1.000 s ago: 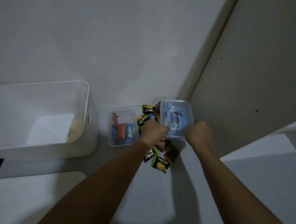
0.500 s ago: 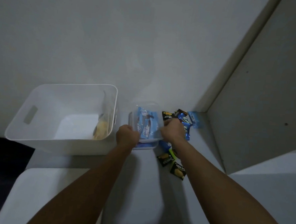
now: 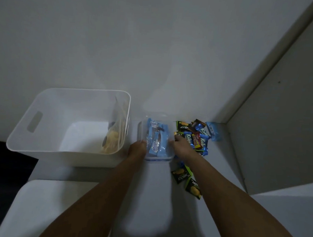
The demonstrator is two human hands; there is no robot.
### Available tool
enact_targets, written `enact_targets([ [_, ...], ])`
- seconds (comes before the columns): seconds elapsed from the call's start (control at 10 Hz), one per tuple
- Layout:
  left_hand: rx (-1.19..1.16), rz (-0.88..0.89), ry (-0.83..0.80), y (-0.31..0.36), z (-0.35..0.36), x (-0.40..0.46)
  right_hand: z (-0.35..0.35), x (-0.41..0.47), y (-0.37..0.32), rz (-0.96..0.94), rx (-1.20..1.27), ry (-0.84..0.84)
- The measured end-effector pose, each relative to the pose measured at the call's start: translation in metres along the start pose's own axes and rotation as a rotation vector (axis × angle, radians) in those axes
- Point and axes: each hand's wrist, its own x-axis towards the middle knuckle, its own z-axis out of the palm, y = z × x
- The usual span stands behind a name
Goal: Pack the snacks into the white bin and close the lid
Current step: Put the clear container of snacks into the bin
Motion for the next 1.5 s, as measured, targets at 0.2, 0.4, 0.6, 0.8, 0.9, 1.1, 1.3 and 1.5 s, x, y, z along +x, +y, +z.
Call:
enact_targets([
  [0.2,-0.083,-0.003,-0.018,0.012,-0.005,-0.017,-0.018,-0.014,-0.009,0.113,0.156,-0.004],
  [0.4,-0.378,0.019,-0.140,0.053,-0.019,-0.055,-0.055,-0.047,-0.048,0.053,0.204,0.054],
  [0.6,-0.438,0.123,-0.150,0.096,-0.057,-0.078,-0.066,-0.088,-0.104,-0.087,0.165,0.076],
  [0.8,-0.445,0.177,-0.084,0.106,-0.132,-0.091,-0.026,-0.111,-0.153,-0.188,0.111,-0.019],
  [0.9,-0.436,0.153,-0.045,0.098,-0.175,-0.086,0.011,-0.110,-0.172,-0.189,0.093,-0.080],
  [1.1,-0.420,0.104,0.074,0.063,-0.255,-0.050,0.105,-0.093,-0.201,-0.171,-0.026,-0.191],
  [1.3,-0.327,-0.023,0.164,0.023,-0.296,-0.006,0.188,-0.063,-0.194,-0.074,-0.062,-0.279],
  [1.5,-0.114,-0.007,0.079,-0.001,-0.296,0.024,0.233,-0.025,-0.161,0.018,-0.056,-0.269],
])
